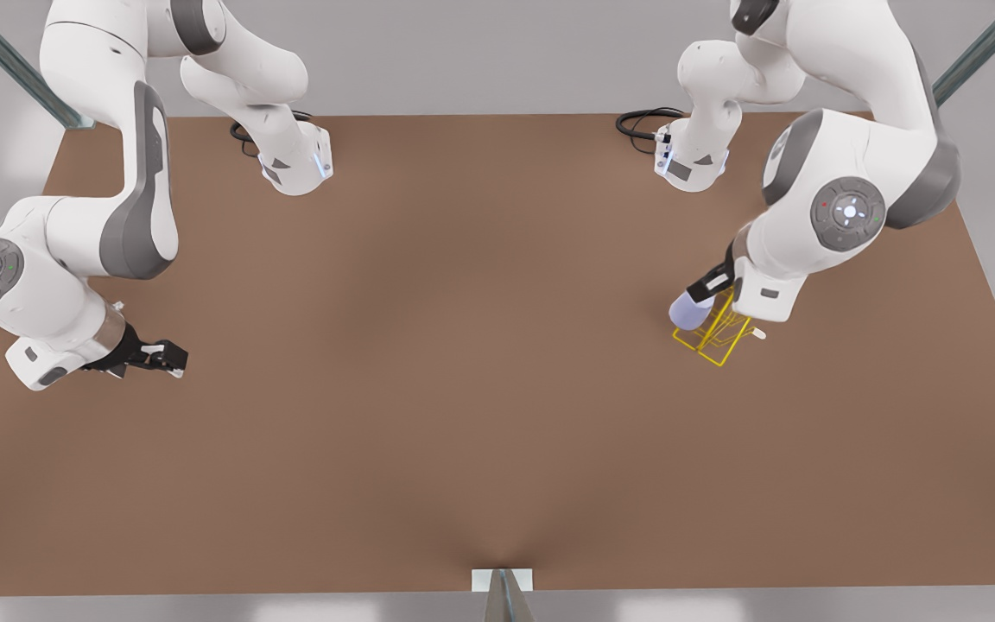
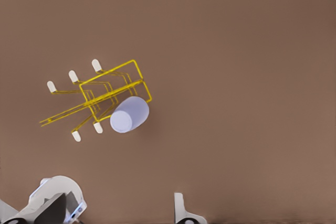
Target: Place the cup on the cup holder
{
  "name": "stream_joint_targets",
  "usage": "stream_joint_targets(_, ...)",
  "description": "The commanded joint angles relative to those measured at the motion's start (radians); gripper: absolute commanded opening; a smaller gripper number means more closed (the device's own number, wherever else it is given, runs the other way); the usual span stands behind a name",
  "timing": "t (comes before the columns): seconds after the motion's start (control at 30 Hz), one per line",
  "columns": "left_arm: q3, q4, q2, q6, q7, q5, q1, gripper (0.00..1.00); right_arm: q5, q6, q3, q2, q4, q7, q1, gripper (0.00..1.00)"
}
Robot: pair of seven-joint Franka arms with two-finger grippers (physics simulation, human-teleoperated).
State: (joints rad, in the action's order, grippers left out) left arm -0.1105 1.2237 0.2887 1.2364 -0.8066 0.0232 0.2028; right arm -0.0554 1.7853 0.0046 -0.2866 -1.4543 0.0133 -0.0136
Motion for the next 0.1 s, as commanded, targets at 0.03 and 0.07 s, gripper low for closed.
stream_joint_targets(0.03,0.003,-0.004,0.004,-0.025,0.865,0.017,0.001,1.00,0.000,-0.006,0.000,0.001,0.000,-0.004,0.000,1.00)
stream_joint_targets(0.07,0.003,-0.004,0.007,-0.025,0.866,0.017,0.001,1.00,0.000,-0.007,0.000,0.001,-0.003,-0.003,-0.002,1.00)
